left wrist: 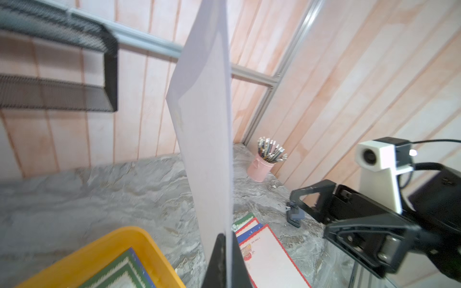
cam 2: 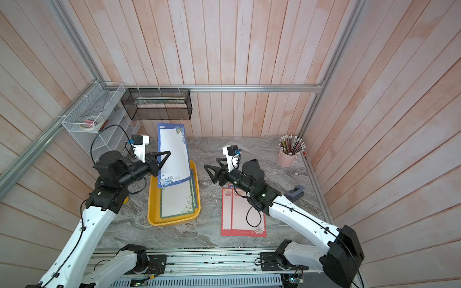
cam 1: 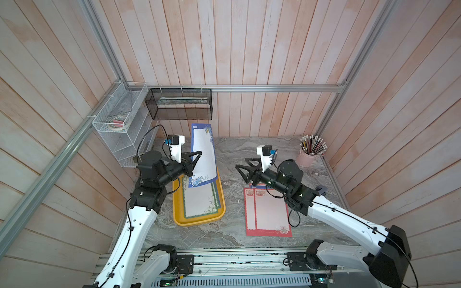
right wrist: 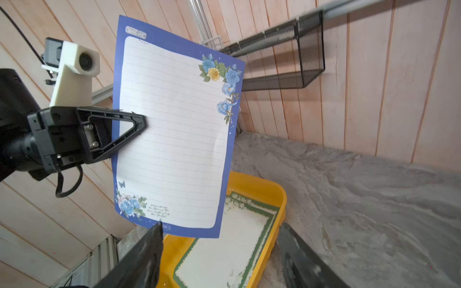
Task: Take out the stationery paper from the storage box
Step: Pick up the stationery paper from the storage box, then place the stationery paper at the center of the board.
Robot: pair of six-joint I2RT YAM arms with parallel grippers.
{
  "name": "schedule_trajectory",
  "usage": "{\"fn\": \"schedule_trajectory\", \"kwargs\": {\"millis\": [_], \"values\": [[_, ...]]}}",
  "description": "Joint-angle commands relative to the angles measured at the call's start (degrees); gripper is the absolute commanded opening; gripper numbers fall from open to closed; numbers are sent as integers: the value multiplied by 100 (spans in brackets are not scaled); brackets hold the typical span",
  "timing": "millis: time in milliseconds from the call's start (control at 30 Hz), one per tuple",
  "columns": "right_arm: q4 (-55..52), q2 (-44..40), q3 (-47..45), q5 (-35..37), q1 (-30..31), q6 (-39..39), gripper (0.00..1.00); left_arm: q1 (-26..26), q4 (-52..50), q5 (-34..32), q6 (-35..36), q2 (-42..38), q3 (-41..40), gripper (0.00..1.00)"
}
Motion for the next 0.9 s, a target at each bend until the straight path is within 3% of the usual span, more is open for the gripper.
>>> {"fn": "schedule_trajectory", "kwargs": {"millis": [0,167,267,433,633,867], "values": [[1846,-522,-849,-163,-10,-640,76,-12,1081,1330,445,-454,-254,0],[3126,-976,-1637,-899,-2,-978,76,37,4027,1951,-312,-1265,-1866,0],[3332,-1035,-1729,-1364,1,-1197,77,302,5144,2269,-1249,-1339,-2217,0],[3670,-845,-1618,-1926,15,-1376,77,305,5806,2532,-1851,-1271,-2314,0],[3586,-256,-1065,-2171,110,-1245,77,305,5885,2662,-1948,-1303,-2358,0],[3760,517,-353,-2597,321,-630,59,305,5876,2704,-1993,-1286,-2373,0]]}}
